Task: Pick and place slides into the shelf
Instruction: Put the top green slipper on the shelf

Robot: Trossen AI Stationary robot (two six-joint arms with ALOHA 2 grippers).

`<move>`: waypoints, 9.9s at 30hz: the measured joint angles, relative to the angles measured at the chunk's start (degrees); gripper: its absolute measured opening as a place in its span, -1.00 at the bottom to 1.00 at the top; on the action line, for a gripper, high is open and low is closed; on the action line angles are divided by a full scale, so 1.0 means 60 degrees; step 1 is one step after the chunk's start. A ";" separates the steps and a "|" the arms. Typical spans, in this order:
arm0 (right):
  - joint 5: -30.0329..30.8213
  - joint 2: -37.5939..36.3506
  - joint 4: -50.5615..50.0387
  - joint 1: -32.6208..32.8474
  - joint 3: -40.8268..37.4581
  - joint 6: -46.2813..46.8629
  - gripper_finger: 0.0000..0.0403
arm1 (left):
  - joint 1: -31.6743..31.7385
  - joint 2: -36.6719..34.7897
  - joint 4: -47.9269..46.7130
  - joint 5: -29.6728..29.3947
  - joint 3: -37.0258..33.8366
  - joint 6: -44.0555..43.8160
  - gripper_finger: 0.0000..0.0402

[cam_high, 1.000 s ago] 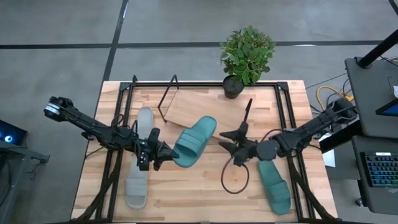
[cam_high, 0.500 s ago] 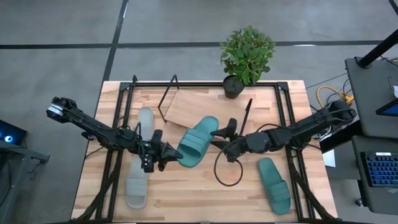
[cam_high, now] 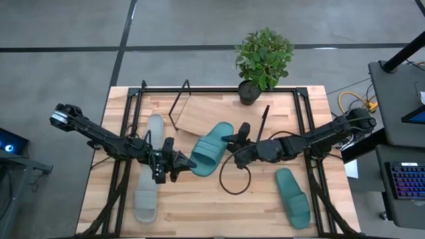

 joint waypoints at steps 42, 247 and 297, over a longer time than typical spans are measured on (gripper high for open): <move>0.0816 0.0015 -0.0403 -0.1016 -0.0025 -0.1098 -0.72 | -0.2504 0.1286 -0.2227 -0.8794 0.1634 -0.1353 -0.02; 0.1483 -0.2761 -0.1386 0.0335 -0.0491 0.4161 0.11 | 0.3701 0.3781 -0.5610 -0.7593 0.0581 -0.5480 -0.29; 0.1488 -0.2761 -0.1976 0.0335 -0.0516 0.4510 0.11 | 0.3773 0.3662 -0.6280 -0.8484 0.0434 -0.2024 -1.00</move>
